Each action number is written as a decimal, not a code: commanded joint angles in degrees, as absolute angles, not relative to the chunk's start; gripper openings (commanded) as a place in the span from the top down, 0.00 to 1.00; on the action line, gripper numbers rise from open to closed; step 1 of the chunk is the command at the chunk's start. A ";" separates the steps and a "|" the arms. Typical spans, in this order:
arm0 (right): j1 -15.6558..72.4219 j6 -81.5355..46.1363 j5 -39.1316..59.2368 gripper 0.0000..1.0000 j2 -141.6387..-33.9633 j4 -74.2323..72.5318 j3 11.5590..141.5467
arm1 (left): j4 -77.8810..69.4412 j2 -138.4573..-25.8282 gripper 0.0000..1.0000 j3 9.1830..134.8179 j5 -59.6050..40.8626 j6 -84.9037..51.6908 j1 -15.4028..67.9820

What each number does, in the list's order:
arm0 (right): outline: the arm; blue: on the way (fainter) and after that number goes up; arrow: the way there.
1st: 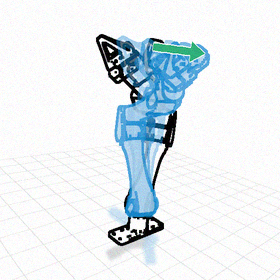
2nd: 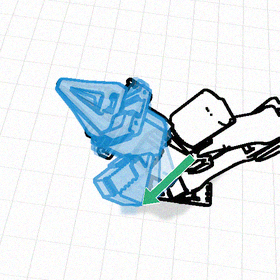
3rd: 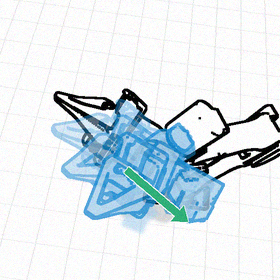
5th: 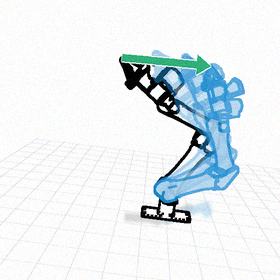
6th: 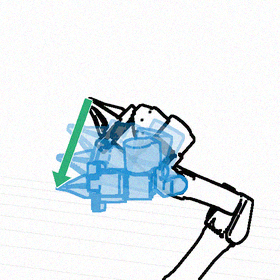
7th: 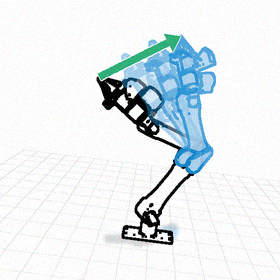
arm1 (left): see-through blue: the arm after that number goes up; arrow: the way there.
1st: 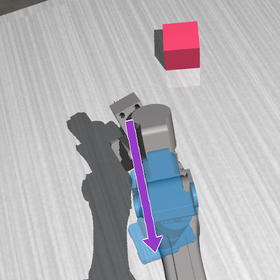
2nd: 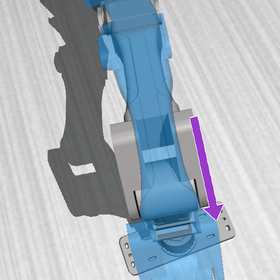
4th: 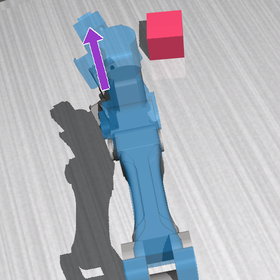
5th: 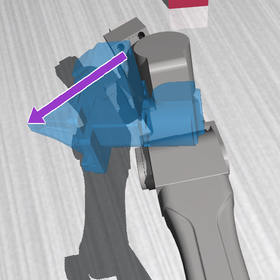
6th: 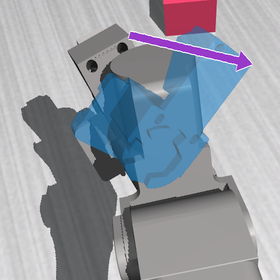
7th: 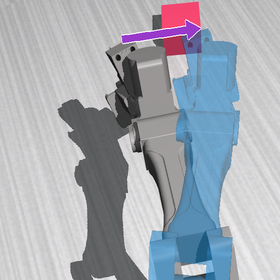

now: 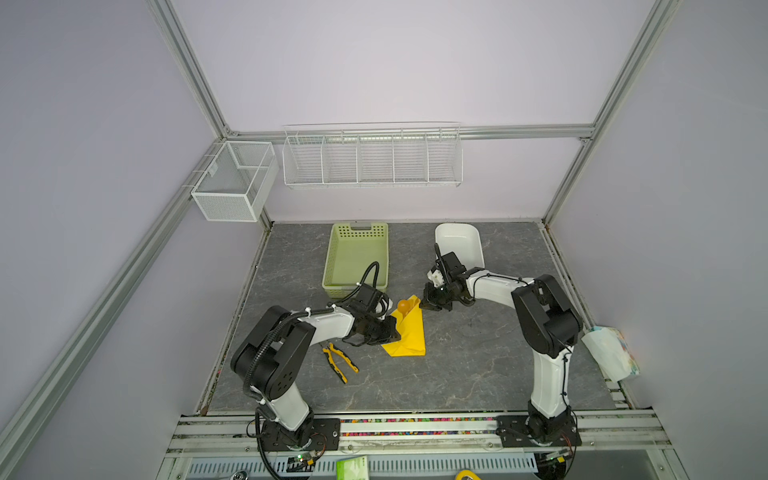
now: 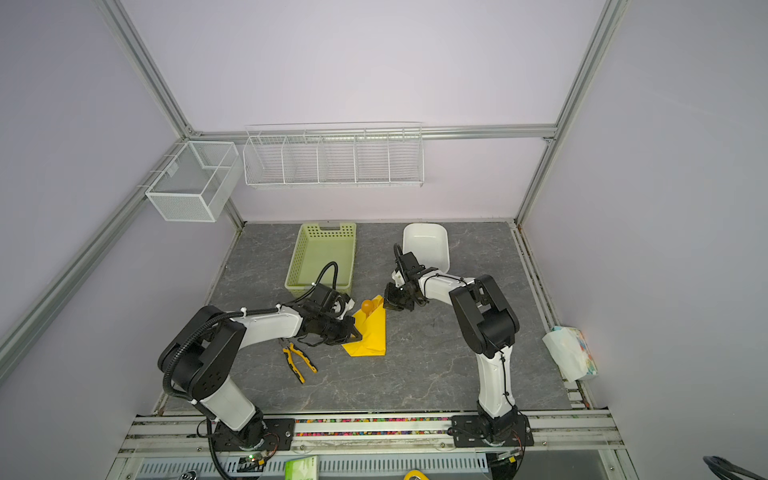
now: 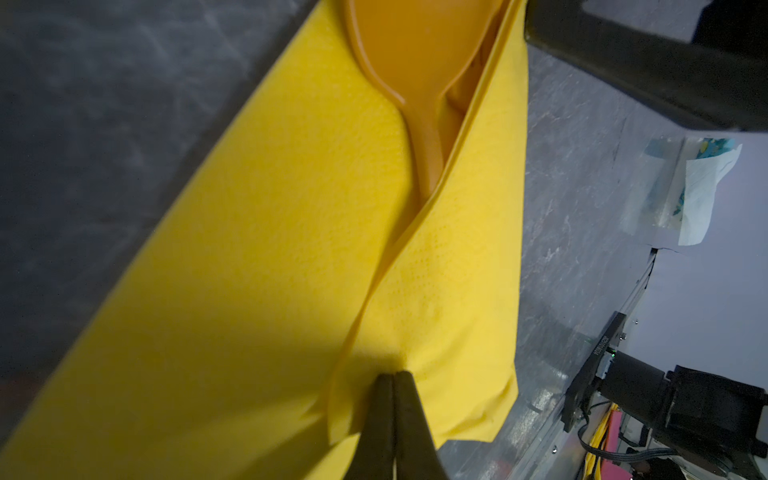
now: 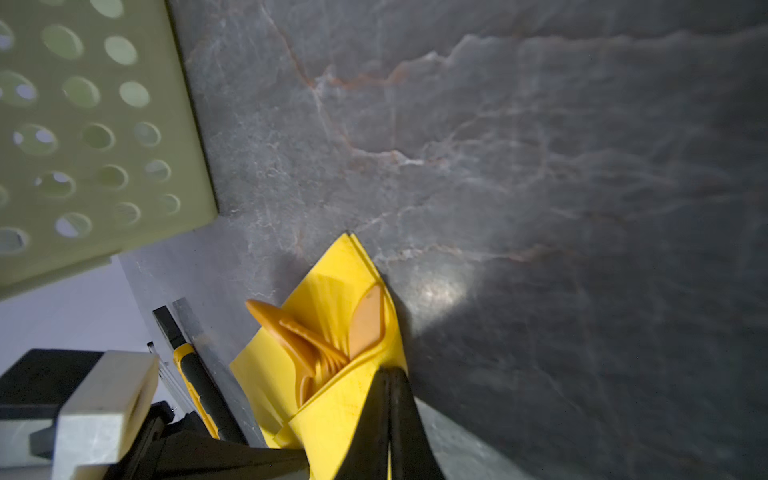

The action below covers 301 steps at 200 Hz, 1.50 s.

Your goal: Place the utensils on the paper napkin and roll it up

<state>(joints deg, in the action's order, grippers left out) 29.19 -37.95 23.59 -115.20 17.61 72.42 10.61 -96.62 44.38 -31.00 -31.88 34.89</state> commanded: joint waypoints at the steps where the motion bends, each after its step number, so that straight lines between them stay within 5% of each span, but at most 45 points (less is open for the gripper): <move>1: 28.84 -36.45 22.52 0.93 -111.83 19.15 71.51 | 12.92 -99.14 1.00 44.97 -29.49 -31.47 35.18; 89: 36.60 -42.29 23.71 0.93 -100.07 18.49 62.41 | 12.99 -101.11 1.00 47.85 -29.31 -31.14 35.42; 301: 43.73 -44.35 20.31 0.93 -112.59 18.62 65.85 | 14.45 -93.35 0.95 45.87 -25.17 -32.90 34.70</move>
<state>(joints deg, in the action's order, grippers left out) 43.13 -44.95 22.04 -110.69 16.67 65.76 12.25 -97.23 47.16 -28.95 -32.38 35.27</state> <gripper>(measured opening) 0.073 0.047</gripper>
